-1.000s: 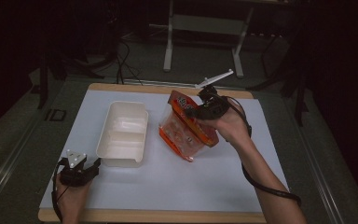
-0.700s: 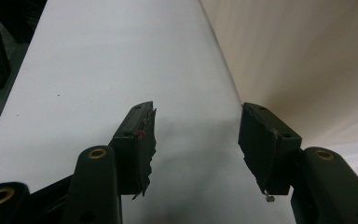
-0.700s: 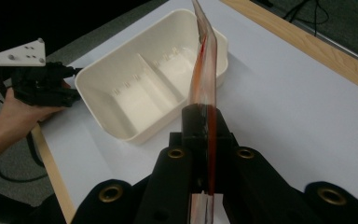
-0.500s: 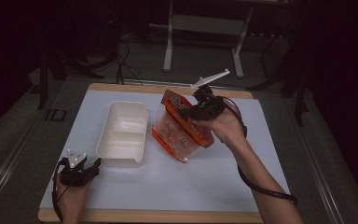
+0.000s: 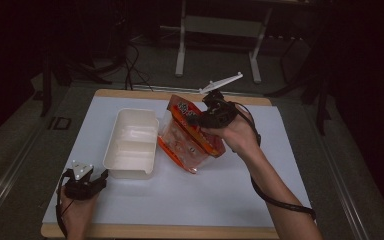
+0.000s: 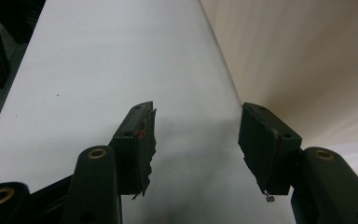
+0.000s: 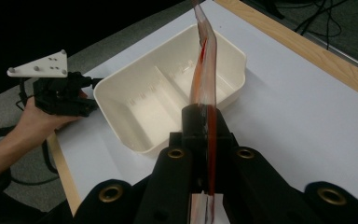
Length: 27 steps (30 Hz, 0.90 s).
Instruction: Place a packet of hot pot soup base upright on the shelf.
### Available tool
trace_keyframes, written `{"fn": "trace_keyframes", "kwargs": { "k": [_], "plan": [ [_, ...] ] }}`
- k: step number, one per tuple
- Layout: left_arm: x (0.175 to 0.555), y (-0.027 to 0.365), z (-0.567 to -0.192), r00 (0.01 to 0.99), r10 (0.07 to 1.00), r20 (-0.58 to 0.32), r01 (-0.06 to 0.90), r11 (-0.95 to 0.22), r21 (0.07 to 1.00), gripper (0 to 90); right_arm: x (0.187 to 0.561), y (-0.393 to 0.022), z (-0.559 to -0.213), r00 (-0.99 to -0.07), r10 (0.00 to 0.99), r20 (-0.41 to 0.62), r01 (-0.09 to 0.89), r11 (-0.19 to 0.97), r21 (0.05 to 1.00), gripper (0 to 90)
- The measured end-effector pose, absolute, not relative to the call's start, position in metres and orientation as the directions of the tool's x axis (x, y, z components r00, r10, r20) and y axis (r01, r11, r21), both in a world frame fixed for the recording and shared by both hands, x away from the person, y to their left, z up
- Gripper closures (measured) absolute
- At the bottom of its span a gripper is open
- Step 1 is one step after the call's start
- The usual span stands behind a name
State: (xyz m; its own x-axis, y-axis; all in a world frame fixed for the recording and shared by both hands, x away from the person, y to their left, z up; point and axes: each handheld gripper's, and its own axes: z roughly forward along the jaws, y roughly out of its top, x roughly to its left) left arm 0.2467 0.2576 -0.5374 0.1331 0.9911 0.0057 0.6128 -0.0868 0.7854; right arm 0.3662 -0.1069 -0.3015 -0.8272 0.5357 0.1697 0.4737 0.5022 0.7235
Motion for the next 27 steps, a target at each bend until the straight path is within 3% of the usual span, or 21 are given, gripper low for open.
{"fn": "trace_keyframes", "kwargs": {
  "k": [27],
  "plan": [
    [0.247, 0.258, -0.537, 0.132, 0.991, 0.003, 0.61, -0.084, 0.788, 45.9, 0.374, -0.085, -0.291, -0.836, 0.512, 0.197, 0.49, 0.535, 0.688, 90.0]
  ]
}}
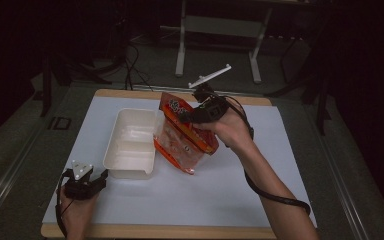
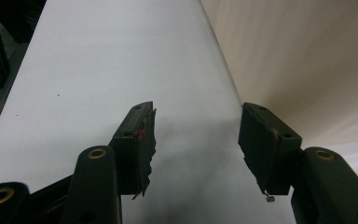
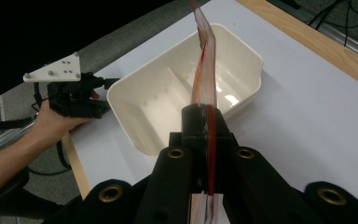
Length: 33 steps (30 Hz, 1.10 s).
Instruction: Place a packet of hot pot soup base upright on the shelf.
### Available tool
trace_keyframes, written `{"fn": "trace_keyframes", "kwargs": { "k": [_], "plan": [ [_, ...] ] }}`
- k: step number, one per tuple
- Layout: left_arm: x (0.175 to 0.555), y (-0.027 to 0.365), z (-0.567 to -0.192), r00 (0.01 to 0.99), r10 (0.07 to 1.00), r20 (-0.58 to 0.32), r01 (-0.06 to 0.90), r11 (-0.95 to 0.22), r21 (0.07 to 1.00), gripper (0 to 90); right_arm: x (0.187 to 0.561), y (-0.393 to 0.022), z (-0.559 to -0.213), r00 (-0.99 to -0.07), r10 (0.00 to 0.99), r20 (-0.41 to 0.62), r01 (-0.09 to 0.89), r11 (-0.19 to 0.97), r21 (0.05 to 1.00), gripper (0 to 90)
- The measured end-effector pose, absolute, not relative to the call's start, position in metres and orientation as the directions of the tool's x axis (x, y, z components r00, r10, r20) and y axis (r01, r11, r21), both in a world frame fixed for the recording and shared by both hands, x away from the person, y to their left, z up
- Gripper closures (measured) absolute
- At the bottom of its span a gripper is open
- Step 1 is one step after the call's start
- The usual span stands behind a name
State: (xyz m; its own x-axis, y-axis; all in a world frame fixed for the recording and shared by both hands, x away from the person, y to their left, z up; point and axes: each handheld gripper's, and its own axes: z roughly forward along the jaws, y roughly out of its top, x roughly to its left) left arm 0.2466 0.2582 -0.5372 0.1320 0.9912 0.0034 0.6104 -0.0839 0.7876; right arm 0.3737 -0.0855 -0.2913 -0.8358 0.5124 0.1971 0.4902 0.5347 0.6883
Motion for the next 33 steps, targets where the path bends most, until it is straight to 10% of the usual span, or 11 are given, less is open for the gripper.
{"fn": "trace_keyframes", "kwargs": {
  "k": [33],
  "plan": [
    [0.247, 0.259, -0.537, 0.135, 0.991, 0.006, 0.611, -0.087, 0.787, 45.9, 0.39, -0.066, -0.288, -0.84, 0.532, 0.108, 0.422, 0.515, 0.746, 90.0]
  ]
}}
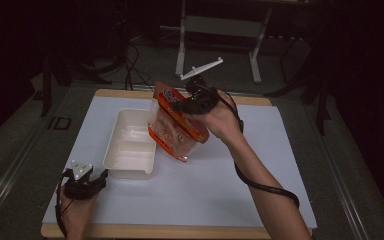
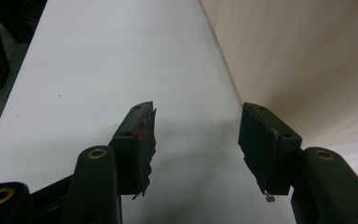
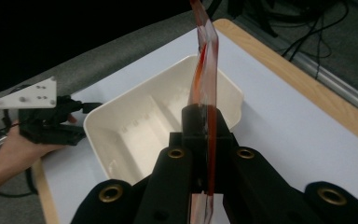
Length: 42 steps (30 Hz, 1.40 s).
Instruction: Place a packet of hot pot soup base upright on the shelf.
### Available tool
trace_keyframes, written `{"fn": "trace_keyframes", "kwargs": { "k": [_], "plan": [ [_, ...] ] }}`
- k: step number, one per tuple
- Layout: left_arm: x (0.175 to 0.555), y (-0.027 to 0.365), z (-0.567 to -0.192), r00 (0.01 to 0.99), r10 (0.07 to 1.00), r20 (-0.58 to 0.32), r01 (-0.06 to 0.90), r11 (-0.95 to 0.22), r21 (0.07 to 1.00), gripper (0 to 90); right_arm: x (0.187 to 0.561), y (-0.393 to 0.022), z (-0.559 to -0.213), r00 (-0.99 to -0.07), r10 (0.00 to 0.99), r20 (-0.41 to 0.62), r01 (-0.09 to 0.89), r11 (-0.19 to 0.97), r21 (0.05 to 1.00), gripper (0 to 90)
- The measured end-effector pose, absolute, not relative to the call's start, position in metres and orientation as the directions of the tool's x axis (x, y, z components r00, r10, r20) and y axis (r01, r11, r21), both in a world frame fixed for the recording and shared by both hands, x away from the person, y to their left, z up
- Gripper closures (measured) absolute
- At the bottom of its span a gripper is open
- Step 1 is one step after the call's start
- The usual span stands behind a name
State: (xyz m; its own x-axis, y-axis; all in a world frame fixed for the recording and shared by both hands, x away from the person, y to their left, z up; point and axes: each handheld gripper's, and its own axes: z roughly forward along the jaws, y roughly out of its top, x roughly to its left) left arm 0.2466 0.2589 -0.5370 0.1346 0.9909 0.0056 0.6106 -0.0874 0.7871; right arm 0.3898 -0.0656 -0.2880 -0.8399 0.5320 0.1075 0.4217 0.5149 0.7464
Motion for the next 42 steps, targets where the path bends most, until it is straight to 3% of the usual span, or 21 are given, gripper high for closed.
{"fn": "trace_keyframes", "kwargs": {
  "k": [42],
  "plan": [
    [0.247, 0.259, -0.537, 0.134, 0.991, 0.001, 0.609, -0.083, 0.789, 46.0, 0.408, -0.048, -0.294, -0.837, 0.537, 0.1, 0.361, 0.405, 0.84, 90.0]
  ]
}}
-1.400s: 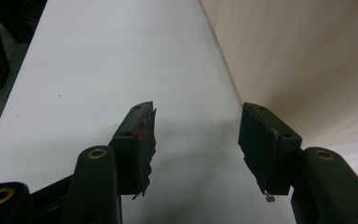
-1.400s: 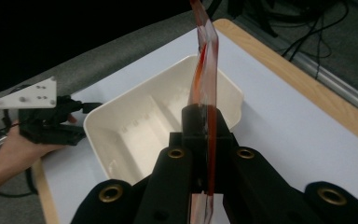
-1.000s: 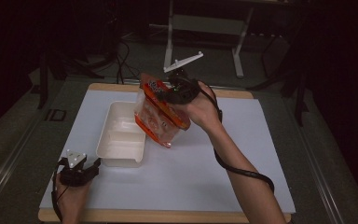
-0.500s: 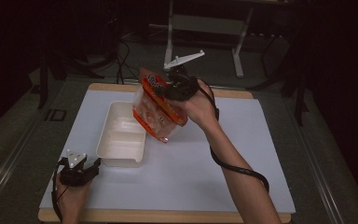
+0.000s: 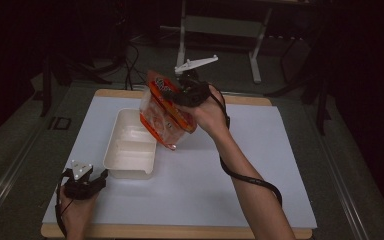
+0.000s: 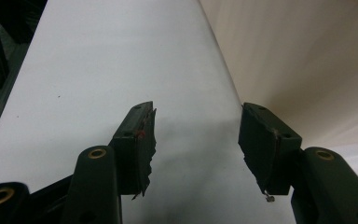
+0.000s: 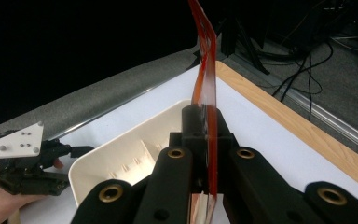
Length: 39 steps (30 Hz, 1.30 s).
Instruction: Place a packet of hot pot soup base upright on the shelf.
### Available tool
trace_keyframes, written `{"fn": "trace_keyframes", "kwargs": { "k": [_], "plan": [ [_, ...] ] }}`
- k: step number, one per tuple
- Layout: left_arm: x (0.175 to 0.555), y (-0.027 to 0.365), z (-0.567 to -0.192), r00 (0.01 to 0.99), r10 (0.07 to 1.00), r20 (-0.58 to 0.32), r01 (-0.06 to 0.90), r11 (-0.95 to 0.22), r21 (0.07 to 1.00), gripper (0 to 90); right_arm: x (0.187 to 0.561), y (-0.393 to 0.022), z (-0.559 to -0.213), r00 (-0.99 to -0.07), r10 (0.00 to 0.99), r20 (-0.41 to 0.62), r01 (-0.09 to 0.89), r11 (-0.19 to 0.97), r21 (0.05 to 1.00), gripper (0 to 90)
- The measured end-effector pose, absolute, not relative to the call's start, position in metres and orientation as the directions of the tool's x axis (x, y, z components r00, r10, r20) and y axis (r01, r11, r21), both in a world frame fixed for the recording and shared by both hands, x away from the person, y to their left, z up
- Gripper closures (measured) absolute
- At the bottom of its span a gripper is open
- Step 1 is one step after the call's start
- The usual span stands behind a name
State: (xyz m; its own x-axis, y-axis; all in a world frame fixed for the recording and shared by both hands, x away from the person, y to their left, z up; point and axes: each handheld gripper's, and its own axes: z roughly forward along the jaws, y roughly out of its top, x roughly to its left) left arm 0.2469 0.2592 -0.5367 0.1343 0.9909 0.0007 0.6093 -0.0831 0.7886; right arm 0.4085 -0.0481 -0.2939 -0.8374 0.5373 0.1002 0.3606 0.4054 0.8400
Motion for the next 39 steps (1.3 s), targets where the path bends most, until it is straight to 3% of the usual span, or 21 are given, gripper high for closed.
{"fn": "trace_keyframes", "kwargs": {
  "k": [39],
  "plan": [
    [0.246, 0.26, -0.536, 0.135, 0.991, -0.006, 0.606, -0.078, 0.792, 45.9, 0.417, -0.009, -0.3, -0.849, 0.516, 0.111, 0.296, 0.292, 0.909, 90.0]
  ]
}}
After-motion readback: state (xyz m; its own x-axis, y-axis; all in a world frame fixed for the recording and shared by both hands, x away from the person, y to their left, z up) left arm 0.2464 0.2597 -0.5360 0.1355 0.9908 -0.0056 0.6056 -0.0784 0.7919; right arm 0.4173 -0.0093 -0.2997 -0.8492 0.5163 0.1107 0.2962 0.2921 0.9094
